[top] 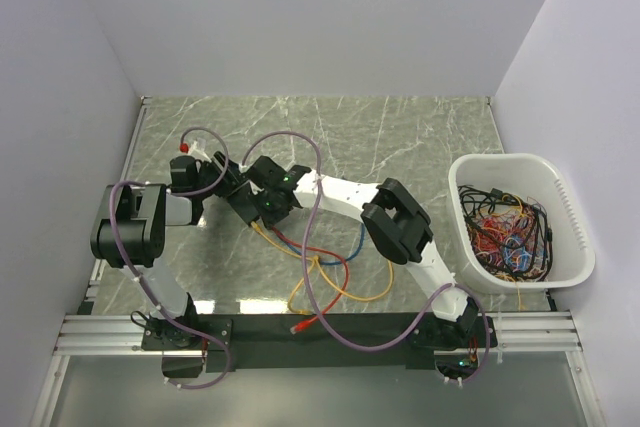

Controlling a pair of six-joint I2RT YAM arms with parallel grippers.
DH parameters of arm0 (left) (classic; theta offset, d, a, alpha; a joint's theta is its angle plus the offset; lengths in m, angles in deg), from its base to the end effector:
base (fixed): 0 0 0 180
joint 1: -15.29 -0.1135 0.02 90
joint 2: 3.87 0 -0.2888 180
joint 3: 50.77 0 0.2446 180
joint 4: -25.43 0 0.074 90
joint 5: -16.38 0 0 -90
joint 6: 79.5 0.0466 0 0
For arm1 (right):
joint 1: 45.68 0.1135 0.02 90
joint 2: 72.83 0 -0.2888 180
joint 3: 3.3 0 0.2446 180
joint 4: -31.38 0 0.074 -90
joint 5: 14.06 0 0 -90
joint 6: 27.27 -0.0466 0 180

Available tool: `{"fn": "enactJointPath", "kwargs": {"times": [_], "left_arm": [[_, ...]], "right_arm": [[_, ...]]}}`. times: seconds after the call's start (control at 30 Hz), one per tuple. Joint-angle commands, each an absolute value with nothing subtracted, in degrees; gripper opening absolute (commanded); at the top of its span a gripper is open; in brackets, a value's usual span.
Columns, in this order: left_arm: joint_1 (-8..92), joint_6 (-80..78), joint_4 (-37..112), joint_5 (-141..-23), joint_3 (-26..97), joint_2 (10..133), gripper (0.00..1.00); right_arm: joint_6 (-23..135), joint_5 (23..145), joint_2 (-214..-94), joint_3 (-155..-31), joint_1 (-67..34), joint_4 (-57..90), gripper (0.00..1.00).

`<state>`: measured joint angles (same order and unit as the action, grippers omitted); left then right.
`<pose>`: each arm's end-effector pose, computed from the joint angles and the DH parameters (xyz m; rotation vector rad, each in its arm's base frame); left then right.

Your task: Insert the plug into the switch port

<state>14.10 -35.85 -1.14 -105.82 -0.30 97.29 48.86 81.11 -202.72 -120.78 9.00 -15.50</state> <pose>0.3348 -0.0179 0.1612 -0.4746 2.0271 -1.0545 0.2889 0.4150 0.1790 -0.9732 2.5202 0.5185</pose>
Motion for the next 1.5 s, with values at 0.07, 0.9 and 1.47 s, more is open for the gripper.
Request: {"fn": "enactJointPath", "kwargs": {"times": [0.07, 0.9, 1.47], "left_arm": [[14.1, -37.3, -5.3, -107.6, -1.7, 98.3, 0.60], [17.0, -37.1, 6.0, -101.7, -3.4, 96.2, 0.58], [17.0, -28.6, 23.8, -94.6, 7.3, 96.2, 0.60]], "right_arm": [[48.6, 79.1, -203.8, -123.4, 8.0, -14.8, 0.00], [45.5, 77.8, -200.5, -124.7, 8.0, -10.1, 0.00], [45.4, 77.7, -200.5, -124.7, 8.0, -9.9, 0.00]]}}
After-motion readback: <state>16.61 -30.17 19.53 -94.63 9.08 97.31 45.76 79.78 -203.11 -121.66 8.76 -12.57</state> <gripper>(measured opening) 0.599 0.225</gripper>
